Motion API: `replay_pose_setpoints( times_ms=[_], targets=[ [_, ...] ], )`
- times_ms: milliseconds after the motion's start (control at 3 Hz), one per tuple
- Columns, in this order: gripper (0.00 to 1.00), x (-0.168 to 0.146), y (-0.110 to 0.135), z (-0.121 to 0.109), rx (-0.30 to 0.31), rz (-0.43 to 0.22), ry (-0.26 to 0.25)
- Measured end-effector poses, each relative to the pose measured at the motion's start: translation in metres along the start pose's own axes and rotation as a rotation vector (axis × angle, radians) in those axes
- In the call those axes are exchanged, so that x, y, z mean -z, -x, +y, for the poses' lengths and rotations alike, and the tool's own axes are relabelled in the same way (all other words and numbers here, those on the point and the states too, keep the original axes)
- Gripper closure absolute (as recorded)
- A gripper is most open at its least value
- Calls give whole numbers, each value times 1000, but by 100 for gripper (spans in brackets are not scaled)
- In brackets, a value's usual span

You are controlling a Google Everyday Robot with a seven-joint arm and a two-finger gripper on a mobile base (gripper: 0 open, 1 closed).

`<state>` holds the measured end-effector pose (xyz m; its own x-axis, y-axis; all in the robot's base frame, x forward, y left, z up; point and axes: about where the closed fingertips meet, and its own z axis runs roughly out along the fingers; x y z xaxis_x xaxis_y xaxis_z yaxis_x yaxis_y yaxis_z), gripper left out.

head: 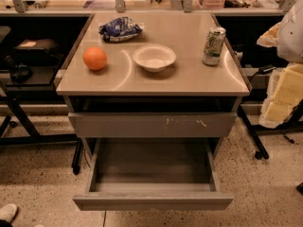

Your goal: Close middle drawer

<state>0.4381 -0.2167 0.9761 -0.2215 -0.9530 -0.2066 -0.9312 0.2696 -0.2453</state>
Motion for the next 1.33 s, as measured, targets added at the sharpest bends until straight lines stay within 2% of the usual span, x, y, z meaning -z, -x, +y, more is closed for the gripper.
replay_pose_setpoints(
  times_ms=[333, 667, 1000, 1333],
  targets=[
    [0, 0, 0, 0, 0, 0, 0],
    [0, -15, -4, 12, 0, 3, 17],
    [0, -49, -19, 40, -5, -36, 62],
    [20, -91, -33, 71, 3, -73, 92]
  ],
)
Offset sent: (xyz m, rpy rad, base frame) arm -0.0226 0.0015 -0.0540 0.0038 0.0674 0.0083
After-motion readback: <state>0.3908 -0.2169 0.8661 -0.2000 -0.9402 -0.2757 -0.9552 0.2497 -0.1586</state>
